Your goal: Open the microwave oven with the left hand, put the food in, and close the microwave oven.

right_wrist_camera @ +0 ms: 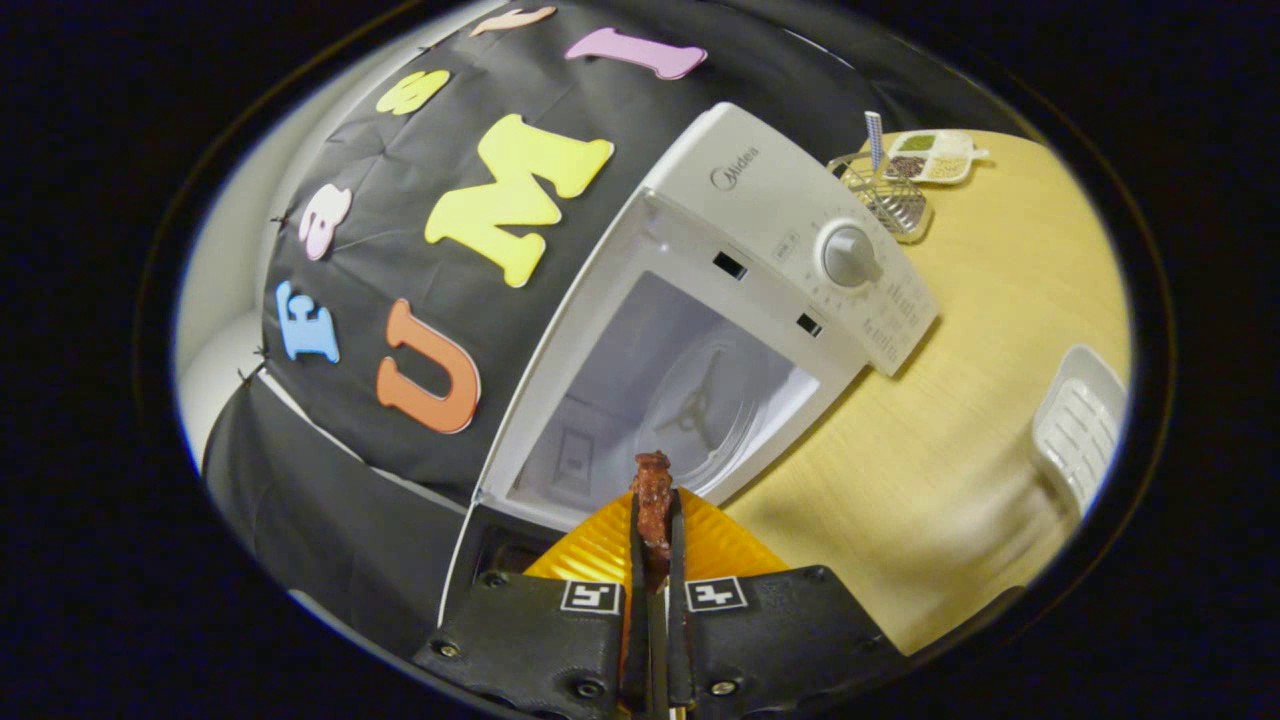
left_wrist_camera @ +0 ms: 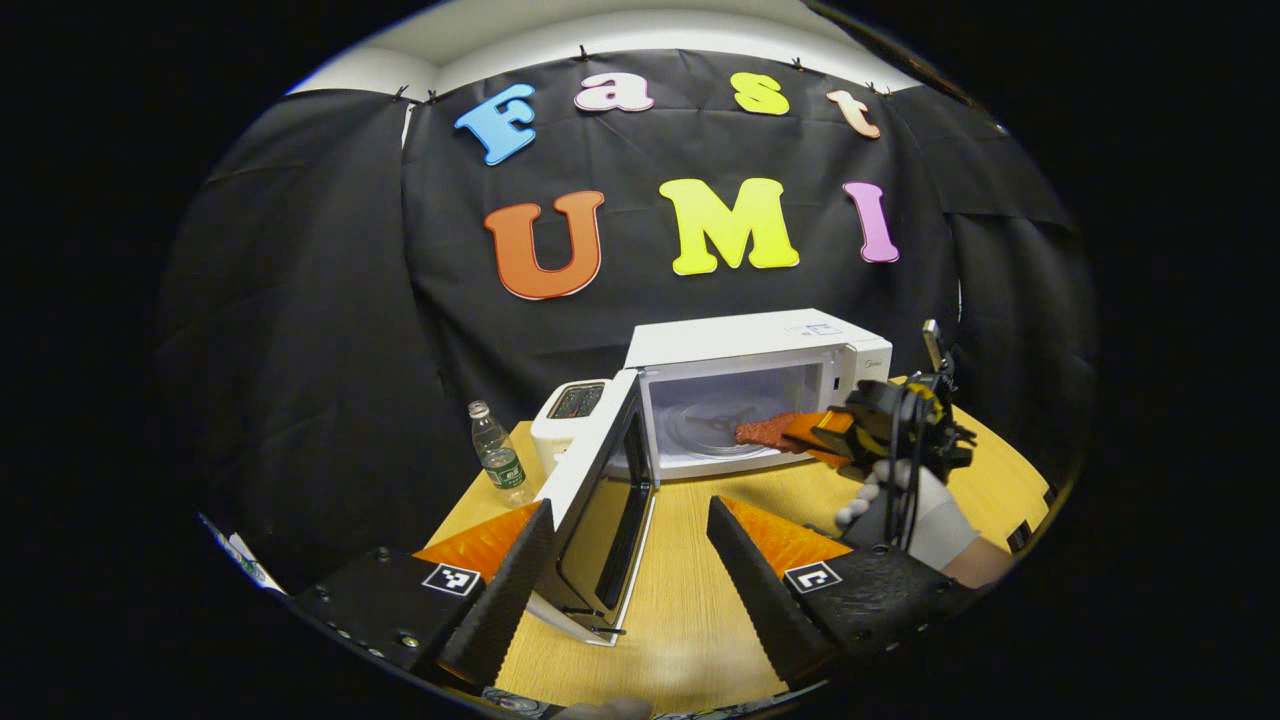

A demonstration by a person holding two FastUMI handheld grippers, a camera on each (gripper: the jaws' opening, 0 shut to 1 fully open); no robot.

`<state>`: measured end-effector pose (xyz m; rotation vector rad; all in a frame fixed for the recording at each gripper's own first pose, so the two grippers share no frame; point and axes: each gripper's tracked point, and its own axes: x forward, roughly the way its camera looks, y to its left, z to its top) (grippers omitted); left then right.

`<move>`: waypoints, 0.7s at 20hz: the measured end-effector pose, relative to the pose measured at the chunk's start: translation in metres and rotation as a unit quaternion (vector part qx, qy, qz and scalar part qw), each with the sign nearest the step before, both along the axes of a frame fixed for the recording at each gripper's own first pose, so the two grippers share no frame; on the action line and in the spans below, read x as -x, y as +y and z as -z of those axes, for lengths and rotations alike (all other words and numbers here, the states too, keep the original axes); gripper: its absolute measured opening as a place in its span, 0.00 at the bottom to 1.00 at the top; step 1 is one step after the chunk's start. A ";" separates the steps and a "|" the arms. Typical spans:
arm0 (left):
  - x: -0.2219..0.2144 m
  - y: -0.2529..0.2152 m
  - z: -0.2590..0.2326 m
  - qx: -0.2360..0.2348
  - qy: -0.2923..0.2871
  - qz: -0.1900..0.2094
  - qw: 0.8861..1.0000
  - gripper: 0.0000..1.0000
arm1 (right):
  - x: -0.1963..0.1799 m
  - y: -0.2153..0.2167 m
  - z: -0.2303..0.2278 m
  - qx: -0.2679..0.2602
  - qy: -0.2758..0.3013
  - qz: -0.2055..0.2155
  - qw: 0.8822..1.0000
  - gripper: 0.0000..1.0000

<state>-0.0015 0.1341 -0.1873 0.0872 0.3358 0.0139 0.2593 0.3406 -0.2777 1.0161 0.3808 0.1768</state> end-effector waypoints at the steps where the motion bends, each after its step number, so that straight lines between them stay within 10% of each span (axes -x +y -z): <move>1: -0.003 0.002 0.002 0.000 -0.002 -0.001 1.000 0.94 | -0.010 0.012 0.005 -0.003 0.003 0.011 1.000 0.11; 14: -0.005 0.040 0.016 -0.018 -0.006 -0.053 0.998 0.94 | -0.124 0.043 0.045 0.017 -0.004 0.121 0.992 0.12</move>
